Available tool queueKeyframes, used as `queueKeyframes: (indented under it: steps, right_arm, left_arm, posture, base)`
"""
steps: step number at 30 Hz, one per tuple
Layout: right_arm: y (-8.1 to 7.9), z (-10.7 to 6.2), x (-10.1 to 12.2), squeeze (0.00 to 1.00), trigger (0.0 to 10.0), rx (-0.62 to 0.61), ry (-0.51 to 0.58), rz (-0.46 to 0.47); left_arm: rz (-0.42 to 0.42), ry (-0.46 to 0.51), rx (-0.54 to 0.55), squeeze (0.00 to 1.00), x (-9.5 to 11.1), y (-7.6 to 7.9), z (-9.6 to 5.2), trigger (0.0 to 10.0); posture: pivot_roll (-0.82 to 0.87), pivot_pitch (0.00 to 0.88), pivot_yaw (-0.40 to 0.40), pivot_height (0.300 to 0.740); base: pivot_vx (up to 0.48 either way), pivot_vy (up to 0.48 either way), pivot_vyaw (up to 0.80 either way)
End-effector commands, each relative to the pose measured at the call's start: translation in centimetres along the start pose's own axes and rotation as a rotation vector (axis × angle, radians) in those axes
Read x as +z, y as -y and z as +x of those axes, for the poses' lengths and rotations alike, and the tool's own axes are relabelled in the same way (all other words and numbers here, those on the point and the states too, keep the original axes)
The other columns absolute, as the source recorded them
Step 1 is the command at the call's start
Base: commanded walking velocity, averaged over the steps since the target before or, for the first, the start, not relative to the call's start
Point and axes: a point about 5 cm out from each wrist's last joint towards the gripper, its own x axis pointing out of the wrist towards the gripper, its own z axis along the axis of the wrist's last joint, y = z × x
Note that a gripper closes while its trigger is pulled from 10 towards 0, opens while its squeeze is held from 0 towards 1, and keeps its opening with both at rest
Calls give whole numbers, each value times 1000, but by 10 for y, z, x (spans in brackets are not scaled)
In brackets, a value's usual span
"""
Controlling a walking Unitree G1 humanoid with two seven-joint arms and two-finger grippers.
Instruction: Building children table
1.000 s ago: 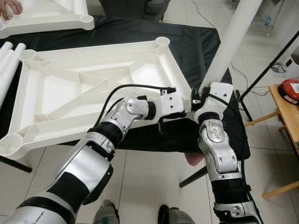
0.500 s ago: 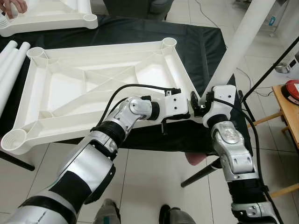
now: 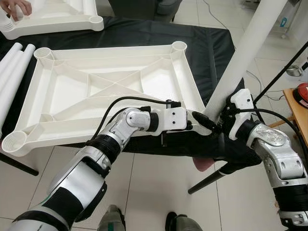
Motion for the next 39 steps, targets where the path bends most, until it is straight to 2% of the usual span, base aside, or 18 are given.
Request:
queueKeyframes:
  steps: [1,2,4,8,10,11,14,15,16,18,20,21,22,26,27,28,38,39]
  right_arm:
    - [-20,13,0,0,4078,137,13,7]
    - [-14,24,-13,0,0,-29,-26,43]
    - [-14,24,-13,0,0,-29,-26,43]
    - [-5,34,-30,0,0,-356,-100,102]
    - [-5,34,-30,0,0,-356,-100,102]
    - [-2,34,-35,0,0,-462,-127,113]
    - [0,33,-39,0,0,-550,-153,136]
    - [0,30,-44,0,0,-734,-181,151]
    - [0,30,-44,0,0,-734,-181,151]
    - [-6,22,-50,0,0,-1014,-218,173]
    - [-6,22,-50,0,0,-1014,-218,173]
    - [-14,20,-50,0,0,-1120,-221,171]
    - [-22,21,-50,0,0,-1157,-216,189]
    - [-30,25,-48,0,0,-1145,-199,195]
    - [-31,29,-46,0,1765,-1095,-181,198]
    - [-28,31,-43,0,9765,-1062,-153,185]
    - [-17,43,-23,0,10000,-819,-45,122]
    - [-18,43,-18,149,10000,-758,-20,89]
  left_arm:
    - [149,134,-364,0,31,16,14,0]
    - [142,131,-349,0,31,13,15,0]
    - [142,131,-349,0,31,13,15,0]
    - [140,131,-329,0,35,9,17,0]
    - [140,131,-329,0,35,9,17,0]
    - [142,131,-325,0,36,8,18,0]
    - [143,132,-322,0,37,7,18,0]
    - [144,133,-318,0,39,5,20,0]
    - [144,133,-318,0,39,5,20,0]
    - [143,135,-313,0,41,4,24,0]
    - [143,135,-313,0,41,4,24,0]
    - [140,137,-309,0,42,3,25,0]
    - [137,139,-308,0,42,3,26,0]
    - [134,140,-307,0,42,3,26,0]
    - [132,139,-308,0,41,3,26,0]
    - [130,139,-308,0,41,4,26,0]
    - [109,140,-323,0,37,5,22,0]
    - [94,125,-321,0,33,6,21,0]
  posture:
    - [129,172,-10,740]
    - [137,173,-13,740]
    - [137,173,-13,740]
    - [135,173,-13,740]
    - [135,173,-13,740]
    - [133,173,-12,740]
    - [131,174,-10,740]
    - [123,173,-5,740]
    - [123,173,-5,740]
    - [113,171,-2,740]
    - [113,171,-2,740]
    - [113,171,-2,740]
    - [110,169,-1,740]
    - [108,169,-2,740]
    - [108,169,-2,740]
    - [107,168,-3,740]
    - [110,169,-5,740]
    - [110,169,-5,740]
  base:
    - [0,0,0]
    - [0,0,0]
    - [0,0,0]
    - [0,0,0]
    - [0,0,0]
    - [0,0,0]
    - [0,0,0]
    - [0,0,0]
    - [0,0,0]
    - [0,0,0]
    - [0,0,0]
    - [0,0,0]
    - [0,0,0]
    - [0,0,0]
    - [0,0,0]
    - [0,0,0]
    - [0,0,0]
    - [0,0,0]
